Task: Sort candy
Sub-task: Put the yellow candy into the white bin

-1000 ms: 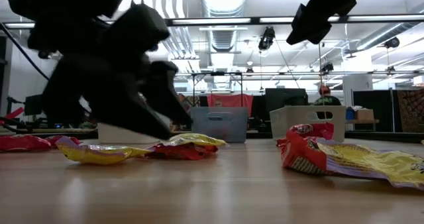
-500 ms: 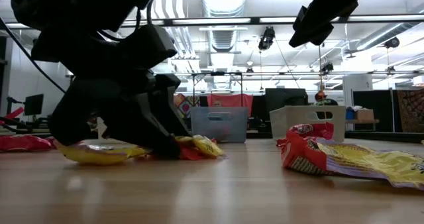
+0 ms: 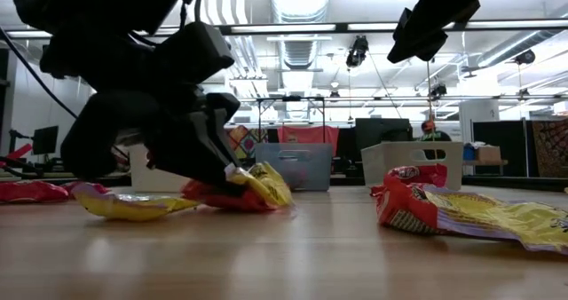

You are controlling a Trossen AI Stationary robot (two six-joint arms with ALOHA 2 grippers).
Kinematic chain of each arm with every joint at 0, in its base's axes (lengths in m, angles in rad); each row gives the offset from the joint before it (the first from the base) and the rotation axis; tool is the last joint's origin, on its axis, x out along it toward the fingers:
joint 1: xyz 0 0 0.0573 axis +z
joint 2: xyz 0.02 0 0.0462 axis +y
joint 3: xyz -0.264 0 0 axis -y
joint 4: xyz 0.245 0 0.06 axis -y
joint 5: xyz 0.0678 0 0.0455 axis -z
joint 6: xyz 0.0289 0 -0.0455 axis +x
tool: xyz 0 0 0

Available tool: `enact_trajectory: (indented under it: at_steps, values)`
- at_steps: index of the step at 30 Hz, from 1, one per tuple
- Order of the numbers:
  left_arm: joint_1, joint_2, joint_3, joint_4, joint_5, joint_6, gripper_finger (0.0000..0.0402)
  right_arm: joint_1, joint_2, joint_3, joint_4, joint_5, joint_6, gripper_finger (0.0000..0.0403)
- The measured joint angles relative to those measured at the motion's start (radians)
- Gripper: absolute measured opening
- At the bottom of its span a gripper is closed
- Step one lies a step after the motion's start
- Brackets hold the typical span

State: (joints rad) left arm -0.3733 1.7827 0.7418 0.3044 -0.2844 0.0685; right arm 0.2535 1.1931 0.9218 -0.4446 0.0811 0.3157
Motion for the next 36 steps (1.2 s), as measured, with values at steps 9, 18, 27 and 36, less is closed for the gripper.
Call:
enact_trajectory:
  at_steps: [9, 18, 27, 36]
  values:
    - [0.000, -0.051, 0.000, -0.060, -0.001, -0.049, 0.0006, 0.000, 0.000, 0.000, 0.000, 0.001, 0.000, 0.0129]
    - [0.000, -0.014, 0.000, -0.069, 0.033, -0.112, 0.0073, 0.000, 0.000, 0.000, 0.000, 0.021, -0.003, 0.0134]
    - [-0.001, -0.014, 0.000, -0.068, 0.041, -0.114, 0.0124, 0.000, 0.000, -0.001, -0.001, 0.025, -0.002, 0.0134]
    - [0.000, -0.016, 0.000, -0.068, 0.066, -0.130, 0.0119, 0.000, 0.000, -0.002, 0.000, 0.025, -0.002, 0.0139]
